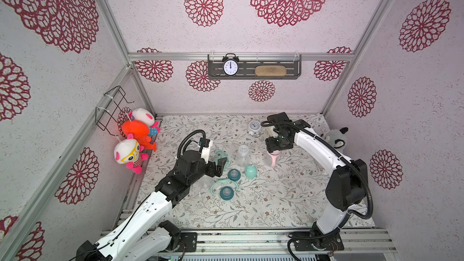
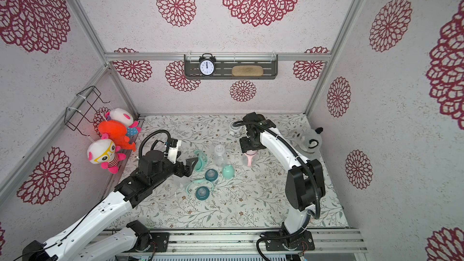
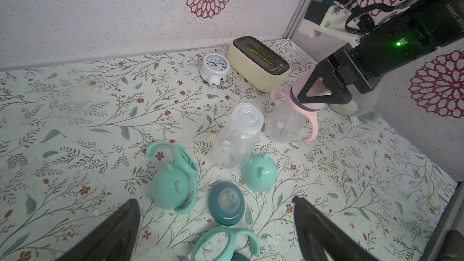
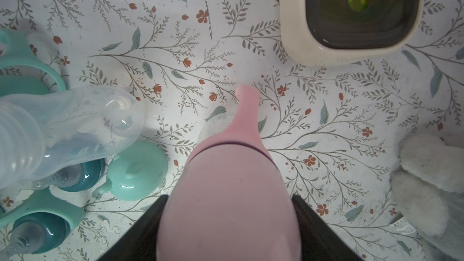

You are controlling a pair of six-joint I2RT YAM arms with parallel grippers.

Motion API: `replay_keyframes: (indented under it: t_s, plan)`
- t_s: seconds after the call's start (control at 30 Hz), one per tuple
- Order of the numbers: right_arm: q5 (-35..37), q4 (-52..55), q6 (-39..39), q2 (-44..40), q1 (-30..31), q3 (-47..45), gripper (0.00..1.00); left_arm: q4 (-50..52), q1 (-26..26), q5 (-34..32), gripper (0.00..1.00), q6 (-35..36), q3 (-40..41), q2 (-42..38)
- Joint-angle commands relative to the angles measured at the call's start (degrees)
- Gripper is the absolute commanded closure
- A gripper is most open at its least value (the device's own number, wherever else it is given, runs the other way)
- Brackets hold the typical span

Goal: Assemble the baby bottles
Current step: Close the lid on the baby bottle.

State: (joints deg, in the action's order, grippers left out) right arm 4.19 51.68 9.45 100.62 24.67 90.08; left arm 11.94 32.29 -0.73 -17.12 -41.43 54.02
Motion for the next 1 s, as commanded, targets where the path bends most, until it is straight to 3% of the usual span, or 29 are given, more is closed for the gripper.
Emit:
replay_keyframes:
  t_s: [0.0, 0.5, 0.97]
  plan:
    - [-0.9, 0.2, -0.8, -0.9, -0.6, -0.9, 0.25, 0.3, -0.5, -0.1, 0.02, 0.5, -0.9, -0.4]
    - [-1.8, -0.8, -0.2, -1.6, -1.0, -3.5, 0.26, 0.2, -0.5, 0.0, 0.02, 0.5, -0.8, -0.2]
    - [-1.0, -0.7, -0.7, -2.3, -1.0, -0.2, 0.21, 0.2, -0.6, 0.0, 0.02, 0.4, -0.9, -0.3]
